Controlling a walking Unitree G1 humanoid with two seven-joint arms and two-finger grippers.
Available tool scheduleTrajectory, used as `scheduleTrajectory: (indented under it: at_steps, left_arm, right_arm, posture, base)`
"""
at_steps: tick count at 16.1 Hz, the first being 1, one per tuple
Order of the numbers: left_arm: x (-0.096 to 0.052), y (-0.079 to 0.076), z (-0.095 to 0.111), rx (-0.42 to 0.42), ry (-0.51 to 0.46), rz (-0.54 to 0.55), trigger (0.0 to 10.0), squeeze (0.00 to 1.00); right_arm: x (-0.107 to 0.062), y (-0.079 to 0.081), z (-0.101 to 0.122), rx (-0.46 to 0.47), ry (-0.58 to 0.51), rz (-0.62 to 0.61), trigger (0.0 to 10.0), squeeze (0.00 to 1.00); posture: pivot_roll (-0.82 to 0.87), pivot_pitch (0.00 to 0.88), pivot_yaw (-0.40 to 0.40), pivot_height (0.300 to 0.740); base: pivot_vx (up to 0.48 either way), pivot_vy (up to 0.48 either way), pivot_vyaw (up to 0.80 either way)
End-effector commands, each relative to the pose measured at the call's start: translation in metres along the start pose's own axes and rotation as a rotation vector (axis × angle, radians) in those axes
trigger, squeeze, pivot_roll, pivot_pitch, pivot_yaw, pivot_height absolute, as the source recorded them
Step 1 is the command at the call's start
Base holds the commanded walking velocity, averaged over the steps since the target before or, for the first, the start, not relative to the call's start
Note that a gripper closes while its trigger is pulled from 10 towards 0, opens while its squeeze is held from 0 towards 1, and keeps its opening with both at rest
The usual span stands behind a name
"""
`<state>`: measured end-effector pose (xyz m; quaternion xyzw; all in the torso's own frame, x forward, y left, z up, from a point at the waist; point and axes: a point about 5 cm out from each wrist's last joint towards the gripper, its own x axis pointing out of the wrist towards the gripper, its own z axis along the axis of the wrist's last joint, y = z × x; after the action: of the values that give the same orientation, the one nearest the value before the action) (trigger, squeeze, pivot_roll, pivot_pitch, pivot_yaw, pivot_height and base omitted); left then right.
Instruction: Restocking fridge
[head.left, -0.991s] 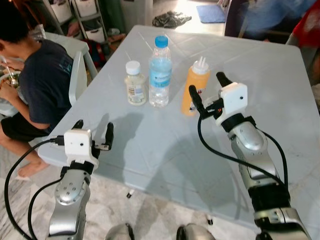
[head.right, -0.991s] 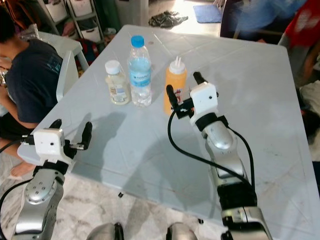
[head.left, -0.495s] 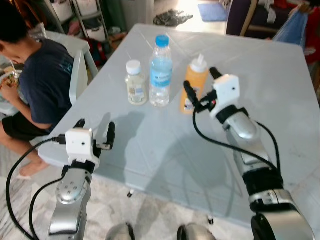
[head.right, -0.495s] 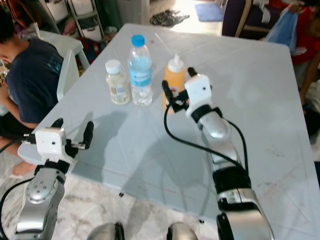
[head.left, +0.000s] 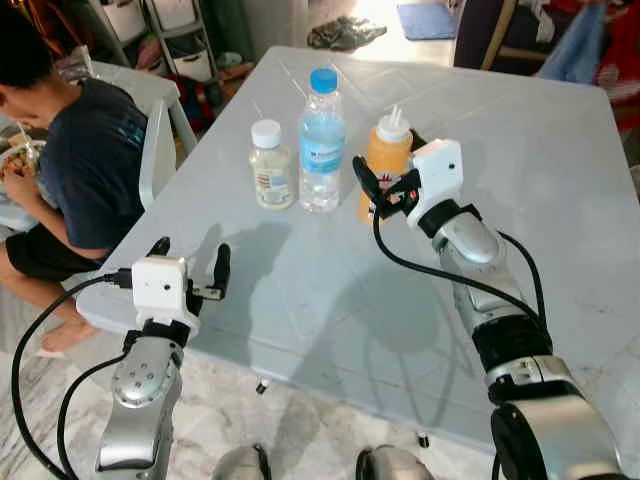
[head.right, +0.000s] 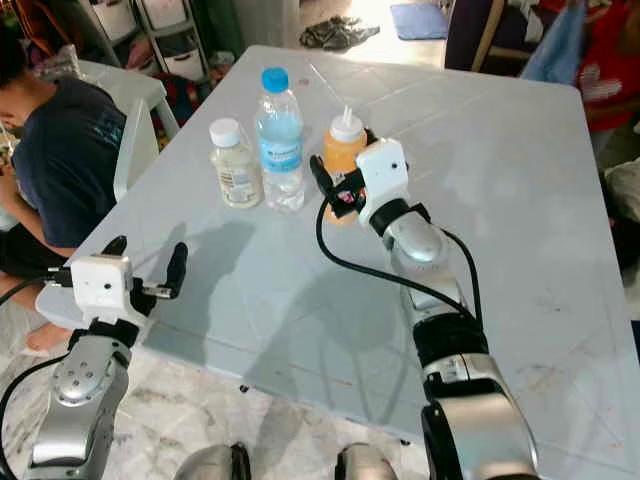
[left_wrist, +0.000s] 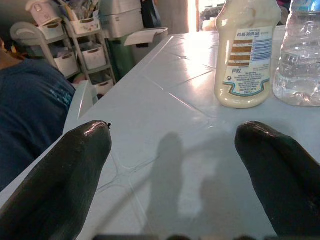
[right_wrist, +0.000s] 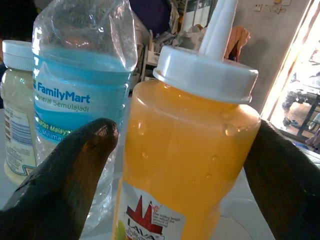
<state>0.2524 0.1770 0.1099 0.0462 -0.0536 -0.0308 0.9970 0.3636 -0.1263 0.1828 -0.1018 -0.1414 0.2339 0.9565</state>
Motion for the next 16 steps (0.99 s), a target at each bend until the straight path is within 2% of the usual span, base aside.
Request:
scheduleTrajectory:
  at_steps: [1, 2, 3, 5, 6, 7, 8, 9, 10, 11, 13, 15, 16]
  left_arm:
    - [-0.001, 0.001, -0.002, 0.015, 0.018, -0.008, 10.0, 0.0]
    - [0.0, 0.001, -0.002, 0.015, 0.018, -0.009, 10.0, 0.0]
    - [0.0, 0.001, -0.002, 0.015, 0.019, -0.01, 10.0, 0.0]
    - [0.0, -0.001, -0.003, 0.015, 0.019, -0.014, 10.0, 0.0]
    - [0.001, -0.001, -0.003, 0.016, 0.019, -0.016, 10.0, 0.0]
    - [0.001, -0.001, -0.003, 0.017, 0.021, -0.016, 10.0, 0.0]
    - [0.001, -0.001, -0.006, 0.06, 0.047, -0.025, 10.0, 0.0]
    - [0.001, -0.002, -0.006, 0.066, 0.048, -0.033, 10.0, 0.0]
    - [0.002, -0.002, -0.007, 0.068, 0.067, -0.029, 10.0, 0.0]
    - [0.002, 0.0, -0.01, 0.076, 0.097, -0.004, 10.0, 0.0]
    - [0.003, 0.007, -0.013, 0.076, 0.121, 0.048, 10.0, 0.0]
    - [0.001, 0.01, -0.015, 0.073, 0.126, 0.043, 10.0, 0.0]
    - [0.002, 0.012, -0.016, 0.061, 0.127, 0.052, 10.0, 0.0]
  right_arm:
    - [0.005, 0.002, 0.006, -0.003, -0.028, 0.019, 8.7, 0.0]
    - [0.006, 0.003, 0.005, 0.001, -0.029, 0.022, 4.0, 0.0]
    - [0.006, 0.004, 0.005, 0.006, -0.034, 0.025, 0.0, 0.0]
    - [0.007, 0.007, 0.004, -0.004, -0.042, 0.027, 0.0, 0.0]
    - [0.007, 0.008, 0.005, -0.007, -0.046, 0.026, 1.3, 0.0]
    - [0.007, 0.009, 0.005, -0.008, -0.048, 0.025, 1.3, 0.0]
    - [0.006, 0.012, 0.006, -0.004, -0.057, 0.024, 0.8, 0.0]
    - [0.005, 0.013, 0.007, -0.001, -0.064, 0.024, 0.9, 0.0]
    - [0.004, 0.016, 0.009, 0.001, -0.078, 0.033, 6.9, 0.0]
    - [0.003, 0.019, 0.01, 0.011, -0.084, 0.032, 10.0, 0.0]
    - [-0.003, 0.024, 0.006, 0.043, -0.076, 0.0, 10.0, 0.0]
    - [-0.009, 0.033, 0.001, 0.051, -0.059, 0.022, 10.0, 0.0]
    - [-0.015, 0.041, -0.002, 0.067, -0.053, 0.037, 4.2, 0.0]
  posture:
    - [0.02, 0.123, 0.061, 0.74]
    - [0.02, 0.122, 0.06, 0.74]
    - [0.02, 0.123, 0.06, 0.74]
    - [0.02, 0.123, 0.06, 0.74]
    - [0.02, 0.122, 0.06, 0.74]
    - [0.02, 0.122, 0.061, 0.74]
    - [0.03, 0.12, 0.061, 0.74]
    - [0.03, 0.12, 0.061, 0.74]
    - [0.03, 0.125, 0.059, 0.74]
    - [0.02, 0.125, 0.057, 0.74]
    - [0.02, 0.124, 0.053, 0.74]
    - [0.0, 0.119, 0.048, 0.74]
    - [0.0, 0.115, 0.045, 0.74]
  base:
    - [0.0, 0.0, 0.0]
    - [0.0, 0.0, 0.0]
    - [0.0, 0.0, 0.0]
    - [0.0, 0.0, 0.0]
    - [0.0, 0.0, 0.0]
    - [0.0, 0.0, 0.0]
    - [0.0, 0.0, 0.0]
    - [0.0, 0.0, 0.0]
    - [0.0, 0.0, 0.0]
    - [0.0, 0.0, 0.0]
    - [0.0, 0.0, 0.0]
    - [0.0, 0.0, 0.0]
    - [0.0, 0.0, 0.0]
